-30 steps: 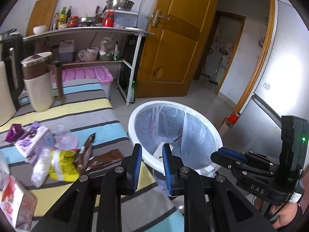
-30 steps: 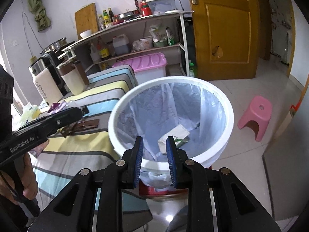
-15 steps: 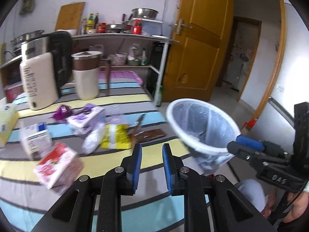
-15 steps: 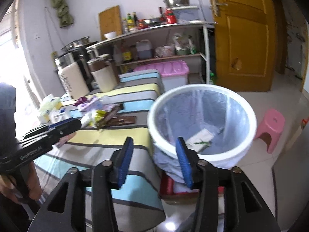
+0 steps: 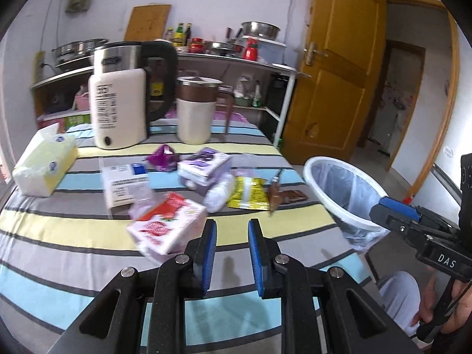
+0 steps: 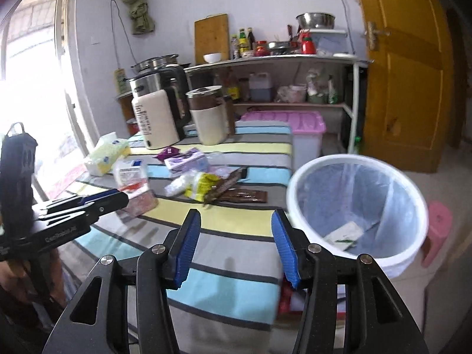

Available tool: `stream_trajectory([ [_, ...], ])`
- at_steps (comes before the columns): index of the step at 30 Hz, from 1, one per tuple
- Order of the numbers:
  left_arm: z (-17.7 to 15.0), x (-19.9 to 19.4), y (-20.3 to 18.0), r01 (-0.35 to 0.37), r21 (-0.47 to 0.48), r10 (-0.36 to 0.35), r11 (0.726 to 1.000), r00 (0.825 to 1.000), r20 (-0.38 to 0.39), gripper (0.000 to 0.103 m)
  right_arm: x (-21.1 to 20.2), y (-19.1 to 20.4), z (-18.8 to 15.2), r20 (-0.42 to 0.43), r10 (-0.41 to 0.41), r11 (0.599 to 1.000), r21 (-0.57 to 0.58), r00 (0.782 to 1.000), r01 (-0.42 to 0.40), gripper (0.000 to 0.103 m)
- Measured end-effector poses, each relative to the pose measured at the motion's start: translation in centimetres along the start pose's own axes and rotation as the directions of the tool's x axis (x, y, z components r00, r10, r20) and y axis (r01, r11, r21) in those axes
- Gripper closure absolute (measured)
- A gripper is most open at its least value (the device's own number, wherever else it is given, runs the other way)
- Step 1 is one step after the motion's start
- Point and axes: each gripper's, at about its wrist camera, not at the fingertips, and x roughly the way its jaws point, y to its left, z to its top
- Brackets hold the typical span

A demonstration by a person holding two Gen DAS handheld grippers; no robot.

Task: Collect trash
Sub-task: 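Move both open tools back toward the trash on the table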

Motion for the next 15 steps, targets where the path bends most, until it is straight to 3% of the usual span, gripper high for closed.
stream_trajectory([
  [4, -0.1, -0.3, 1.8, -0.039, -0.016, 0.039, 0.999, 0.999, 0.004, 0.081, 1.0, 0.4, 0.3, -0.025, 0.009, 1.0, 0.01, 1.0, -0.008, 0.052],
  [11, 0.1, 0.0, 4.4, -0.095, -0.026, 0.095, 0.995, 0.995, 0.01, 0.081, 2.1, 1.5, 1.1, 0.011, -0.029, 0.999, -0.018, 1.0, 0.029, 0.052],
  [15, 0.4, 0.5, 5.6, -0.104, -0.03, 0.104, 0.994, 0.995, 0.008, 0.07, 3.2, 1.8, 1.7, 0.008, -0.017, 1.0, -0.01, 1.0, 0.017, 0.052],
])
